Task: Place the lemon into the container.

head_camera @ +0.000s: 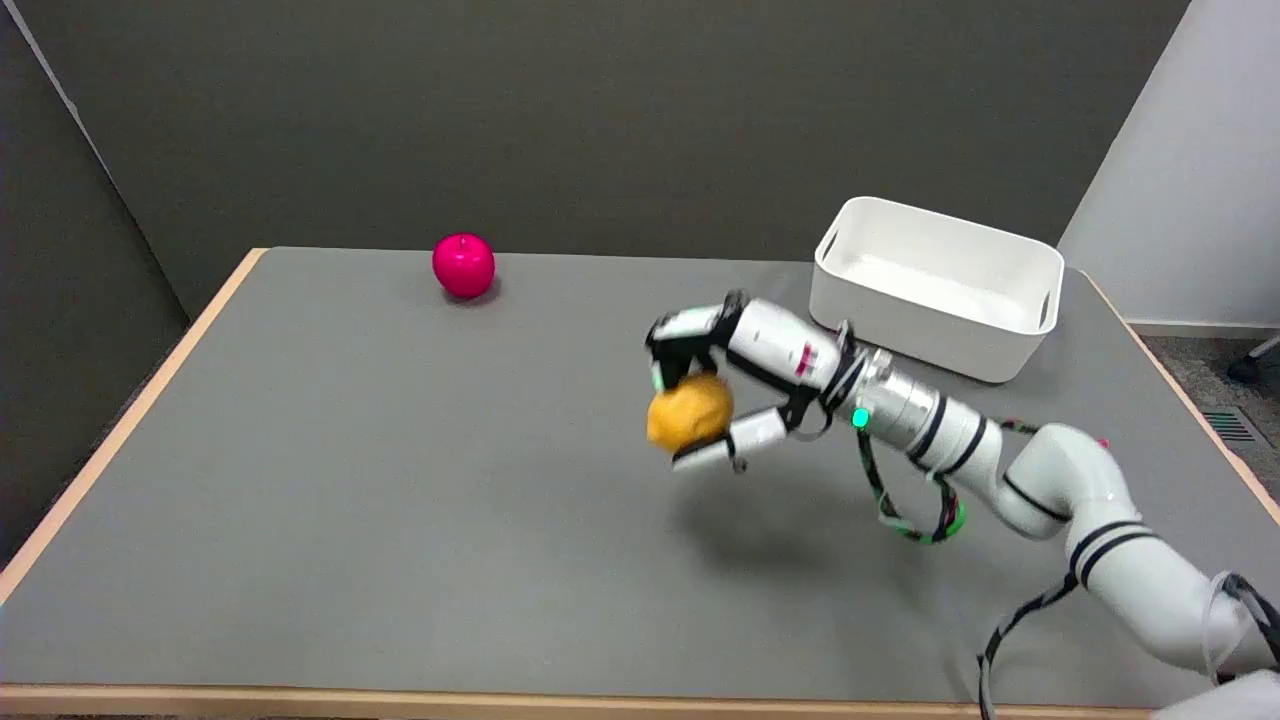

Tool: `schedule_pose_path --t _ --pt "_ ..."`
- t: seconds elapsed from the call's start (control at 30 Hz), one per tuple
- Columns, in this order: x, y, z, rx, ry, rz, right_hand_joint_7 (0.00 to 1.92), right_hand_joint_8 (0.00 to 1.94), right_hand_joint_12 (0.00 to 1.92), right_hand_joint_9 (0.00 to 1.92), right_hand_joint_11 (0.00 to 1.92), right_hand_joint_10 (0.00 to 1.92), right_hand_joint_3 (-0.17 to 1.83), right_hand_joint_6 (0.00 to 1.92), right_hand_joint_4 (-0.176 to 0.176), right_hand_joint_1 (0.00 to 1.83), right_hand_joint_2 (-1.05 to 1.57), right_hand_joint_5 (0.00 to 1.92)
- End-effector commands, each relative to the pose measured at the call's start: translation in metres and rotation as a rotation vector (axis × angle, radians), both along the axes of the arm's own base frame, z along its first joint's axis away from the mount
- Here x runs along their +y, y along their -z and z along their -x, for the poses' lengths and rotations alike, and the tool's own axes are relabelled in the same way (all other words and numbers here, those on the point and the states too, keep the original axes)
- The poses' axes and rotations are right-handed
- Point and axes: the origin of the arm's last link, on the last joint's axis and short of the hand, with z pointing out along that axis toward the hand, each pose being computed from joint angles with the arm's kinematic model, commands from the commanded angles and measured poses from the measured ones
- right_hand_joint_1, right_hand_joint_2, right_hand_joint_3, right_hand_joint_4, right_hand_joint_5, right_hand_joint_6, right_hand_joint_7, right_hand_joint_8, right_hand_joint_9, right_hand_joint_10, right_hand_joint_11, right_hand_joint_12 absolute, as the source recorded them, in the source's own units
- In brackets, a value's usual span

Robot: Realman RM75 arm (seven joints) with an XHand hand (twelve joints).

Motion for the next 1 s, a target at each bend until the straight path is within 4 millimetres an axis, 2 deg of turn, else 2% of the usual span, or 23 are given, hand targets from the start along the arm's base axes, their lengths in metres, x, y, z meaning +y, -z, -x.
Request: schedule_pose_path --t 0.03,0.17,0.3,0.4,0.47,0.6,0.7,0.83,1.0 --pt "-0.068 -0.102 -0.12 0.185 -0.283 0.501 0.82 1.3 1.83 0.79 0.88 1.5 0.36 1.54 -0.115 1.34 1.05 0.63" --pt "-0.083 -0.142 -0.144 0.241 -0.292 0.668 0.82 1.3 1.85 0.78 0.9 1.51 0.38 1.52 -0.101 1.33 1.04 0.65" --pt "-0.092 -0.197 -0.156 0.263 -0.216 0.85 0.82 1.31 1.87 0.77 0.88 1.55 0.38 1.52 -0.1 1.33 1.05 0.64" --pt "-0.09 -0.233 -0.156 0.267 -0.142 0.948 0.78 1.34 1.91 0.75 0.84 1.59 0.36 1.55 -0.1 1.33 1.07 0.62" --pt "-0.084 -0.249 -0.148 0.27 -0.103 0.981 0.77 1.37 1.92 0.73 0.82 1.62 0.36 1.56 -0.098 1.32 1.08 0.6" --pt "-0.056 -0.259 -0.121 0.278 -0.074 0.972 0.76 1.37 1.92 0.73 0.81 1.63 0.34 1.56 -0.095 1.32 1.09 0.6" --pt "-0.038 -0.261 -0.111 0.318 -0.082 0.974 0.76 1.37 1.92 0.73 0.81 1.63 0.34 1.56 -0.096 1.32 1.1 0.6" --pt "-0.023 -0.272 -0.091 0.325 -0.026 0.997 0.76 1.37 1.92 0.73 0.82 1.63 0.34 1.56 -0.101 1.32 1.1 0.6" --pt "-0.014 -0.286 -0.053 0.301 0.095 1.023 0.77 1.37 1.91 0.73 0.83 1.62 0.35 1.57 -0.103 1.32 1.09 0.6"
